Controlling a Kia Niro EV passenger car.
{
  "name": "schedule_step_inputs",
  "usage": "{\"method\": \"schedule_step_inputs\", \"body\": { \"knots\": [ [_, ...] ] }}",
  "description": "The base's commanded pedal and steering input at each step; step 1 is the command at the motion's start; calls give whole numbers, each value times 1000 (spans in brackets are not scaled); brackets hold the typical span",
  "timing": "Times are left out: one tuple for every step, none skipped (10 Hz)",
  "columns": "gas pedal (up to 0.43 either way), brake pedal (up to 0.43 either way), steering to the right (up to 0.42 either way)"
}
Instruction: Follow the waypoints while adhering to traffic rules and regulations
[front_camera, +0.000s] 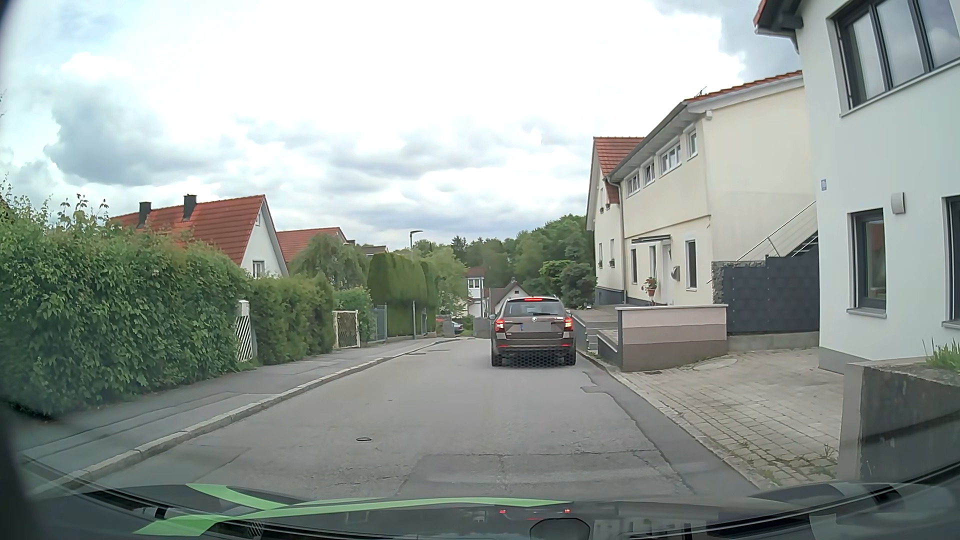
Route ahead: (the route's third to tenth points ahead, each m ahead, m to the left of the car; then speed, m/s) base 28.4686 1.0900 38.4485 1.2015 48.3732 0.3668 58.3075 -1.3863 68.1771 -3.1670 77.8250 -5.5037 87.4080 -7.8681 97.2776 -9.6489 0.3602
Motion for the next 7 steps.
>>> {"method": "schedule_step_inputs", "body": {
  "knots": [
    [0,293,5],
    [0,293,5],
    [0,287,5],
    [0,262,5],
    [0,250,5],
    [0,244,4],
    [0,244,4]
  ]
}}
